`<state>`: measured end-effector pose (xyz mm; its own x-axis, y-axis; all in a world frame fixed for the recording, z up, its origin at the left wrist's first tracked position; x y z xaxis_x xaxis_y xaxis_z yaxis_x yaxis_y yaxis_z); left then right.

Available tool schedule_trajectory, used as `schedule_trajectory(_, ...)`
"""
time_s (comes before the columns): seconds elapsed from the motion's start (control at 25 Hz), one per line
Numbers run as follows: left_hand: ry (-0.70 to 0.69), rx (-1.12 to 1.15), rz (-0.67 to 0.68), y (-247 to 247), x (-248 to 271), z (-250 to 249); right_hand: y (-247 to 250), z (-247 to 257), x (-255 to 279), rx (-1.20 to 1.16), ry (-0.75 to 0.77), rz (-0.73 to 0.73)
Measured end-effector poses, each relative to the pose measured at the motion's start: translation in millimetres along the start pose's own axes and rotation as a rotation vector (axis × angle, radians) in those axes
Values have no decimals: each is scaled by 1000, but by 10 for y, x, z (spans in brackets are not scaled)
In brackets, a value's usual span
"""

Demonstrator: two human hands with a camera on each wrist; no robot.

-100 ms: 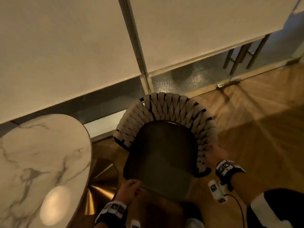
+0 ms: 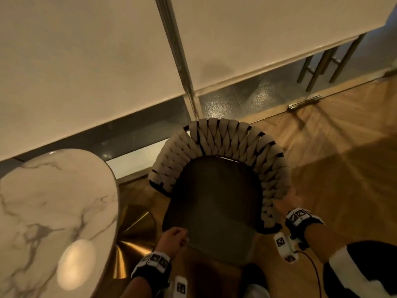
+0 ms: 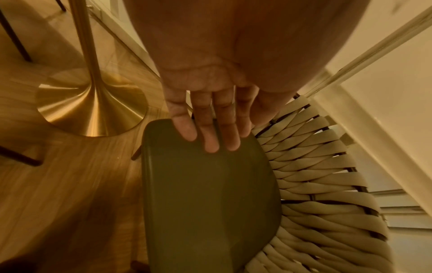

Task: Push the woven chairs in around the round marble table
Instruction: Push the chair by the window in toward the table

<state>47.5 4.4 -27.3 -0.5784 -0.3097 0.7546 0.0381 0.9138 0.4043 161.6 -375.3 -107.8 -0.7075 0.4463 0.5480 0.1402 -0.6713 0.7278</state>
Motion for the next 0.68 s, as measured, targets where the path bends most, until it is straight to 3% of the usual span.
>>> schedule_trajectory(0.08,40,27,9,18,-313,-121,-80,23,-169,-61,-127,-3)
schedule_trajectory(0.16,64,30,10,125,-653,-254,-196,4,-319,-74,-152,0)
schedule_trajectory(0.28,37,23,-37,492,-1301,-547,-421,-179,-620,150,-123,76)
schedule_trajectory(0.44,56,-44,-329,959,-2358,-709,-423,42,-223,-49,-302,-166)
schedule_trajectory(0.48,51,36,-341,922,-2523,-706,-427,42,-173,-22,-314,-194)
schedule_trajectory(0.6,-90,-49,-413,866,-2660,-708,-440,93,-146,-19,-257,-226)
schedule_trajectory(0.68,-104,-41,-407,959,-2748,-720,-518,130,-33,-56,-261,-236)
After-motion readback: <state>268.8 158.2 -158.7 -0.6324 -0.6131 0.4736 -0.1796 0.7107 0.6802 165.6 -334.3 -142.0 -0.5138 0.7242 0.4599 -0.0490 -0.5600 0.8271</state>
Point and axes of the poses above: each hand's wrist, its own x-axis away from the middle knuckle, its own y-axis out of the back of the hand, z = x × y, the point moved 1 cm from there along -x, towards the middle knuckle, and after that the axes turned 5 degrees about -z, right-handed, at the moved point
